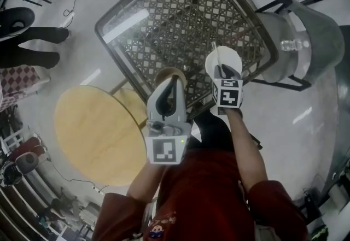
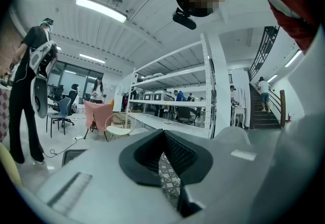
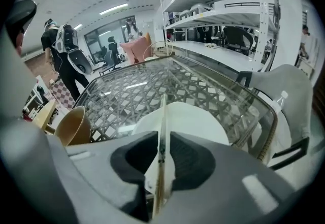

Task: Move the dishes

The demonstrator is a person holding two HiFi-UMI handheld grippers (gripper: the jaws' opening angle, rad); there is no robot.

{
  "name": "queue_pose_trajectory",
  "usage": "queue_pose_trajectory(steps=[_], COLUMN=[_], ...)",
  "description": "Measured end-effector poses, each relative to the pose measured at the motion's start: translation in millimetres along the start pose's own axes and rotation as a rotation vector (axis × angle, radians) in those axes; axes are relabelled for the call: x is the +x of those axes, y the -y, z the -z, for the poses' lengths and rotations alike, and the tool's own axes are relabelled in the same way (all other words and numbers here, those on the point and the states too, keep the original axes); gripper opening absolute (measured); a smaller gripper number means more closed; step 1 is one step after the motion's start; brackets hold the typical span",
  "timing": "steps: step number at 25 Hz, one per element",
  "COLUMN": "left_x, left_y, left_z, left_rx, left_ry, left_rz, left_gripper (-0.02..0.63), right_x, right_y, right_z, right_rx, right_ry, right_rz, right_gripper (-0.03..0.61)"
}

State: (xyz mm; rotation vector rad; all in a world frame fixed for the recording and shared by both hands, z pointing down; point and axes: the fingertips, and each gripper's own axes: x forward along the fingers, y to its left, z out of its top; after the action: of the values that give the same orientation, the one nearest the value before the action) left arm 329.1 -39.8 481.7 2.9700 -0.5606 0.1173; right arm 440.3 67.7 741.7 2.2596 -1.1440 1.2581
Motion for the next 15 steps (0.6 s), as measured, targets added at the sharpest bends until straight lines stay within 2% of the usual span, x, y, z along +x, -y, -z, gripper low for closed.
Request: queue_pose_trajectory(steps=[9,15], left_x=[-3.6,-11.9], left_y=[-5.6,-5.4], left_z=[-2.2,-9.9], left_rx=[0.001,0.000], left_ry=[0.003,0.023], left_rz=[-0.014,-0.021], left_gripper=[0.006,0.006], right_x=[-7.3,-27.6], right_y=[-2.0,-3.4], right_z=[-11.5,-29.6], right_rx=[-0.007,0.006], right_ry=[0.043,0.110], right_rz=[-0.002,-0.006], right_gripper=[0.098,0.101])
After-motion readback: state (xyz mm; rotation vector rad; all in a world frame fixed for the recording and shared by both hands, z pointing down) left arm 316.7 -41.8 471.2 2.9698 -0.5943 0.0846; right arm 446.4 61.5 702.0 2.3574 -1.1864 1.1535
